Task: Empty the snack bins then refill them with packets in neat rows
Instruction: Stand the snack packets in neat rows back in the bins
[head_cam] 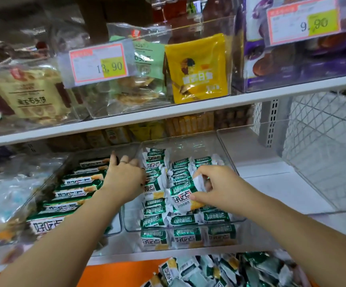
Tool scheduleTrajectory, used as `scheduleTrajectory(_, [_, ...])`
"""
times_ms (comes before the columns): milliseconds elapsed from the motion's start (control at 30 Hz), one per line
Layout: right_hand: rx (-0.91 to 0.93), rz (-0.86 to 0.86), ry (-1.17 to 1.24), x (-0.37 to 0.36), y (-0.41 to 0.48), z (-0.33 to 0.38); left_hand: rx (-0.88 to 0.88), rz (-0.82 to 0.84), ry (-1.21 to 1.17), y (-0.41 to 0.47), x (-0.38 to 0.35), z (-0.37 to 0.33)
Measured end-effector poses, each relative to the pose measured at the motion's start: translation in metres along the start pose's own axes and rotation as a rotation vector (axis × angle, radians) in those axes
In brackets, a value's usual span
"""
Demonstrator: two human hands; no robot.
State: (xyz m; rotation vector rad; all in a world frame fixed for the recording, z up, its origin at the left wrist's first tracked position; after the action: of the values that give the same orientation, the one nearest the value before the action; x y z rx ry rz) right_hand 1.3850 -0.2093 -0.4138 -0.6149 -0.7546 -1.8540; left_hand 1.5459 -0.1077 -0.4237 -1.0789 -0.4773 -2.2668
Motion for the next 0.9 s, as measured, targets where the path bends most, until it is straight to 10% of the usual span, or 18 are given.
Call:
scheduleTrajectory(367, [-0.181,0.026,0.29,-0.098,0.066,-0.013,0.115,-0.36,-0.895,-0.041,-0.004,0.051])
scheduleTrajectory(900, [-0.18,0.161,-0.124,-0.114,0.073,-0.011,0.149,-0.481,-1.028,-0.051,-0.012,0.053])
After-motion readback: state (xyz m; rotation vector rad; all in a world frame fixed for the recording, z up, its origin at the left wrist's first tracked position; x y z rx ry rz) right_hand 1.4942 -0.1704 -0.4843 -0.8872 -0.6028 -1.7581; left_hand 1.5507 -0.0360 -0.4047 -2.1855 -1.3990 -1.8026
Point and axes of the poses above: each hand's wrist, its own y-axis towards the middle knuckle, its own x-axis out of the back of the hand, z = x × y, the point moved 10 cm from there along y, towards the middle knuckle, and after that the axes turned 6 degrees about y, right-handed, at the moved point
